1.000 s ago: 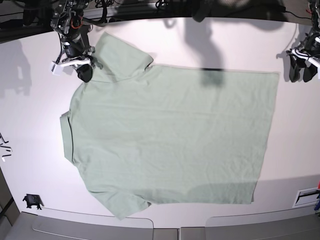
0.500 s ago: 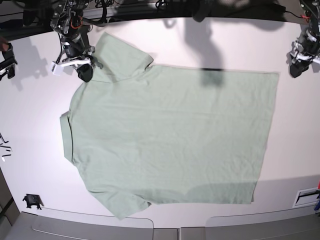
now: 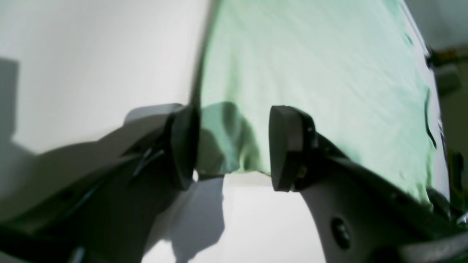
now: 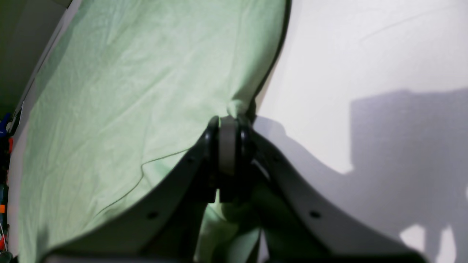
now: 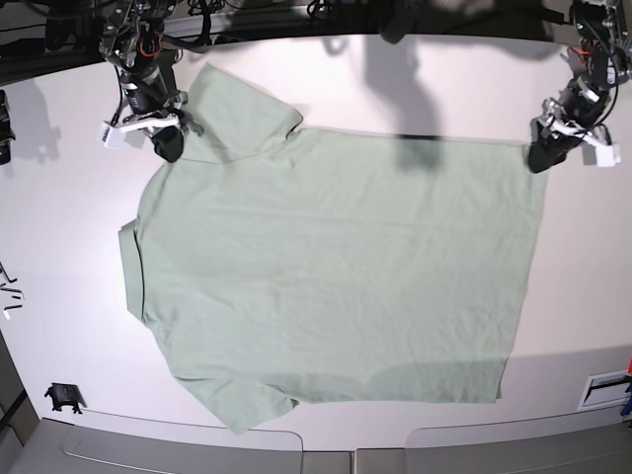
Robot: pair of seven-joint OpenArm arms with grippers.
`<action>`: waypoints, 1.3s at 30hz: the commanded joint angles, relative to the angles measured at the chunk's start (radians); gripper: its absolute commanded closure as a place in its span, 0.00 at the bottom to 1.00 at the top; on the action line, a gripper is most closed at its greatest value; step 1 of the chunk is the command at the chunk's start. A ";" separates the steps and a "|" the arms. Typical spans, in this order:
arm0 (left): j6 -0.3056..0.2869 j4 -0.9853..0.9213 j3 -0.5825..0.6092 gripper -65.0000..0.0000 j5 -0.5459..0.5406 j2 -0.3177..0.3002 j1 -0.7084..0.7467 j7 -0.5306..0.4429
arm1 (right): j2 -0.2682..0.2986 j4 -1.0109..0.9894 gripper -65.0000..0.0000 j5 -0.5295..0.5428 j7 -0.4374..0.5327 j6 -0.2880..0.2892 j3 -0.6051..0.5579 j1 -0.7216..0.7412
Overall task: Fold the T-shirt properly
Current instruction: 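Lower the left gripper to the opposite shoulder corner and grasp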
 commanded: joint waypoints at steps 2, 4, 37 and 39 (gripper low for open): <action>0.032 -0.005 0.016 0.55 0.072 0.005 0.006 0.082 | 0.000 0.004 1.00 -0.010 -0.020 0.001 0.000 -0.001; 0.033 -0.005 0.016 0.55 0.072 0.008 0.006 0.088 | 0.000 0.004 1.00 -0.011 -0.020 0.001 0.000 -0.001; -0.013 -0.005 0.016 0.61 0.045 0.007 -0.077 0.190 | 0.000 0.004 1.00 -0.012 -0.021 0.001 0.000 -0.001; -0.015 -0.005 0.016 0.66 0.045 0.007 -0.077 0.183 | 0.000 0.004 1.00 -0.011 -0.021 0.001 0.000 -0.001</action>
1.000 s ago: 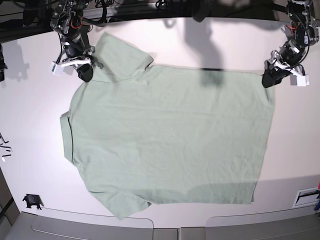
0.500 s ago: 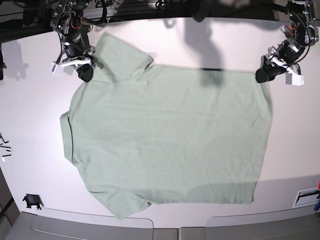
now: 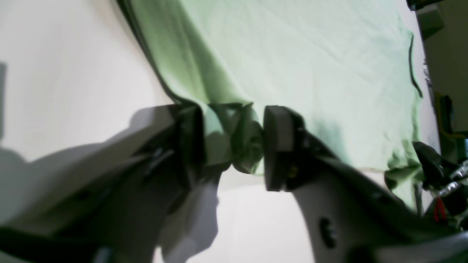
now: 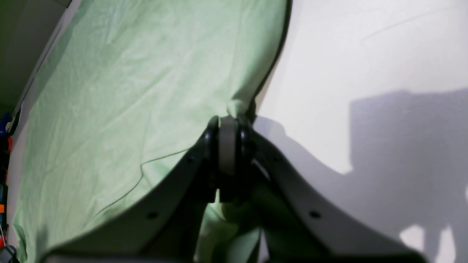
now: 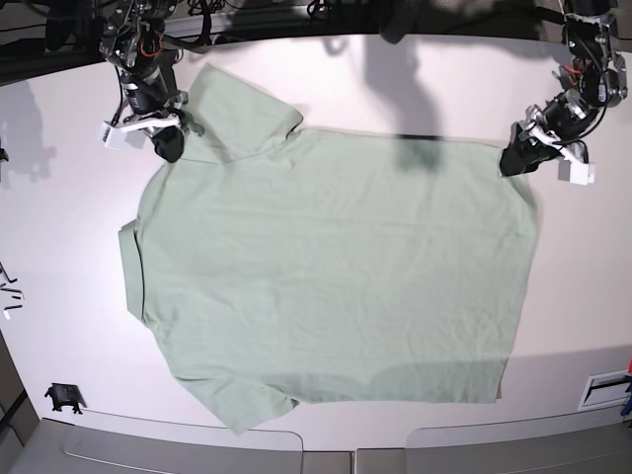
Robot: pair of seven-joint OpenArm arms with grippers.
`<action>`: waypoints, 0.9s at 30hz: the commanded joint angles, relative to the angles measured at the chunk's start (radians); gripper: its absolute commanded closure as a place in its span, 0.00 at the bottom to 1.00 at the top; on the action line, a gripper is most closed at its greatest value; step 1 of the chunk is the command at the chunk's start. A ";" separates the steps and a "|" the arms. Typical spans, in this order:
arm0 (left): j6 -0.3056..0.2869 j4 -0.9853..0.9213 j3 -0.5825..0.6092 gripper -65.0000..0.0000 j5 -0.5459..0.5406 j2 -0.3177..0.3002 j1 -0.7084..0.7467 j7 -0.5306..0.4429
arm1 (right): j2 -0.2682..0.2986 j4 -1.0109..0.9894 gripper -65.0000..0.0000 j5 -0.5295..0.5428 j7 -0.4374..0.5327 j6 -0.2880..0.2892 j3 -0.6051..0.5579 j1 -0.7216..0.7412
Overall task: Fold the T-shirt properly
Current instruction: 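Lower the left gripper to the opposite shoulder corner and grasp, then lift both shoulder corners and pull the shirt toward the robot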
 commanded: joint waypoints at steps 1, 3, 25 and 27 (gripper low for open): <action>0.007 0.000 0.001 0.72 0.033 -0.010 0.003 0.032 | 0.000 0.004 1.00 -0.002 -0.021 0.001 0.000 -0.001; -0.031 0.000 0.001 0.90 0.033 -0.010 0.003 0.032 | 0.000 0.004 1.00 -0.002 -0.021 0.001 0.000 -0.001; -0.112 0.001 -0.261 1.00 -0.268 -0.061 0.146 0.209 | 0.009 0.071 1.00 0.136 -0.255 0.141 0.183 -0.107; -0.112 0.001 -0.304 1.00 -0.323 -0.063 0.188 0.240 | 0.008 0.110 1.00 0.160 -0.258 0.150 0.208 -0.156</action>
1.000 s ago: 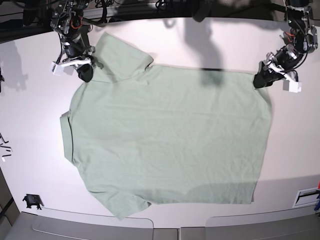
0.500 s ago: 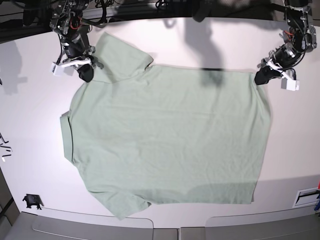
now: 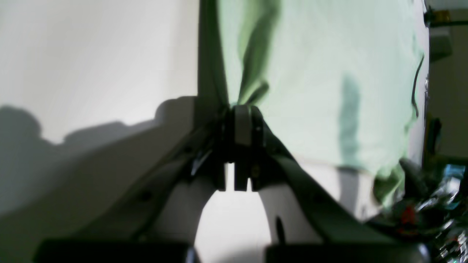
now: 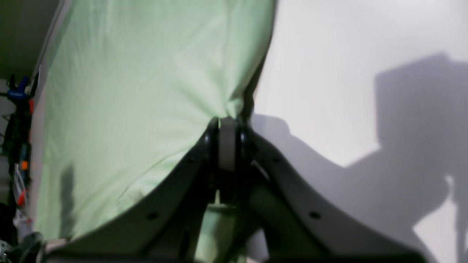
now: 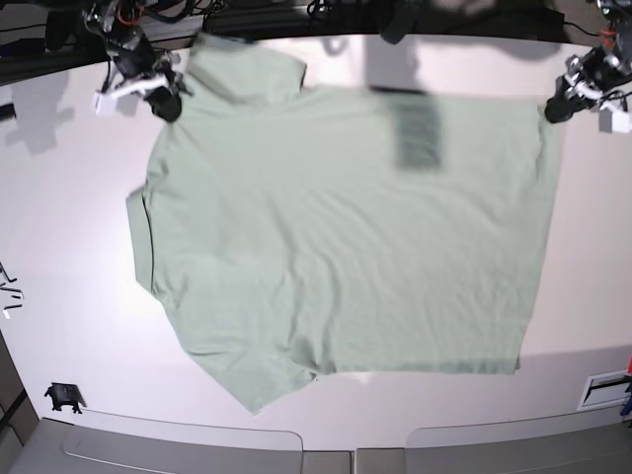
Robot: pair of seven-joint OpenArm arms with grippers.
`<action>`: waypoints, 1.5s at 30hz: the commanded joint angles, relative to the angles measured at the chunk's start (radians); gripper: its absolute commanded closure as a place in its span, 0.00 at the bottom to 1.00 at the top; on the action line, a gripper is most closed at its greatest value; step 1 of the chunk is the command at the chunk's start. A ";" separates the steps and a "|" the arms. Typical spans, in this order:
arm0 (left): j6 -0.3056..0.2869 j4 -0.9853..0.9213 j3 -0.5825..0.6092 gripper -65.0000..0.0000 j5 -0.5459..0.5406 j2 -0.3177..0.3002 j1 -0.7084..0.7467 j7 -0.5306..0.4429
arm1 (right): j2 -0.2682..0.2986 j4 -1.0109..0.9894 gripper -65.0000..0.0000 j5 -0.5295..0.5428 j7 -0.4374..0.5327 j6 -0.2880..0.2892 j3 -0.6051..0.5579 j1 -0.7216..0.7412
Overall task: Fold the T-shirt properly
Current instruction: 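Lift both shoulder corners and pull the shirt toward the robot, then lower the shirt and release both grippers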
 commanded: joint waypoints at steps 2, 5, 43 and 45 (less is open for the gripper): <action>-0.012 0.012 -0.045 1.00 -0.088 -0.023 0.037 0.031 | 0.011 0.058 1.00 0.029 0.010 0.005 0.027 -0.054; -0.012 0.014 -0.093 1.00 -0.173 -0.023 0.100 0.087 | 0.011 0.125 1.00 0.051 0.004 0.004 0.045 -0.136; -0.012 0.403 0.016 1.00 0.206 -0.021 0.026 -0.196 | 0.011 0.261 1.00 -0.351 0.155 -0.092 -0.248 0.087; -0.010 0.403 0.016 1.00 0.246 -0.022 0.011 -0.217 | 0.011 0.200 1.00 -0.353 0.154 -0.093 -0.246 0.128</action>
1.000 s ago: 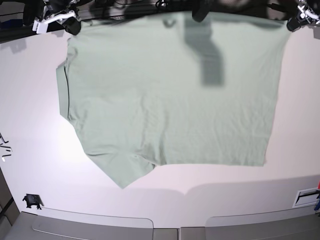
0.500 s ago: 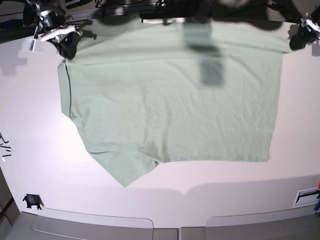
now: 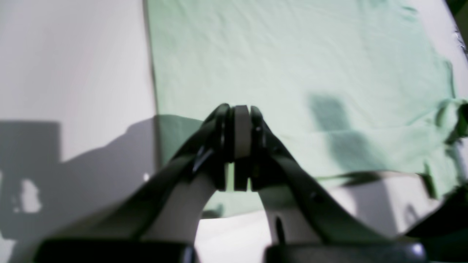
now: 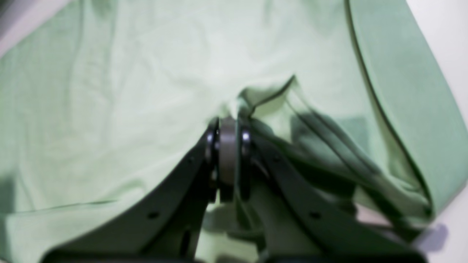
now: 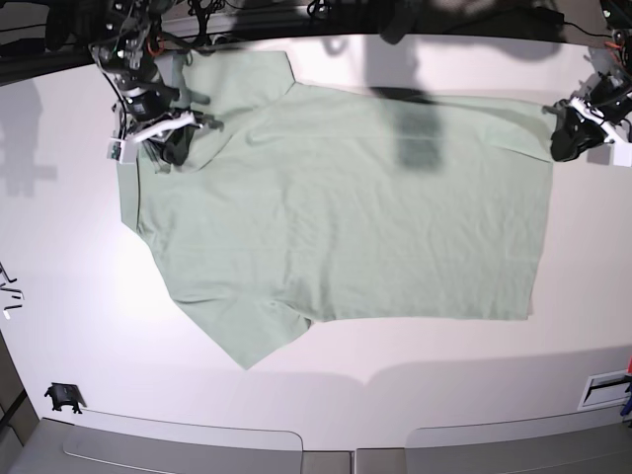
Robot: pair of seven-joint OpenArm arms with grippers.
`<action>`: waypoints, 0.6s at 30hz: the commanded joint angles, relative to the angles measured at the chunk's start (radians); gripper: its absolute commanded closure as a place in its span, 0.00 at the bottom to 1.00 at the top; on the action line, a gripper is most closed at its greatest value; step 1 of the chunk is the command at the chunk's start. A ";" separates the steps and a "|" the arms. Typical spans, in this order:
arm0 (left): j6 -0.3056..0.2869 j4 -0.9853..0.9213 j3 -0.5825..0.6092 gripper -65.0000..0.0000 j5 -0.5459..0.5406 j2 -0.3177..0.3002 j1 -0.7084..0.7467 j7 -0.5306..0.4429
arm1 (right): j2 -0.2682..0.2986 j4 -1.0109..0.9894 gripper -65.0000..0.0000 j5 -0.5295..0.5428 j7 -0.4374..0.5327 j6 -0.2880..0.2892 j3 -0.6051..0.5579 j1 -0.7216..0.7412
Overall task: Fold the T-shirt properly
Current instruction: 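Lower the shirt and release both grippers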
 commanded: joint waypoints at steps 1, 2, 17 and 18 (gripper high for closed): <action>-0.001 0.012 -0.008 1.00 -0.018 -0.024 -0.005 -0.029 | 0.007 -0.012 1.00 0.007 0.018 0.004 0.004 0.019; 0.003 0.012 -0.008 1.00 -0.018 -0.024 -0.004 -0.032 | 0.007 -0.040 1.00 0.007 0.018 0.004 0.004 0.033; 0.007 0.012 -0.010 1.00 0.078 -0.024 -0.004 -0.080 | 0.007 -0.143 1.00 0.009 0.022 -0.033 0.004 0.068; 0.007 0.012 -0.010 1.00 0.085 -0.024 -0.004 -0.080 | 0.008 -0.143 1.00 0.021 0.011 -0.021 0.004 0.068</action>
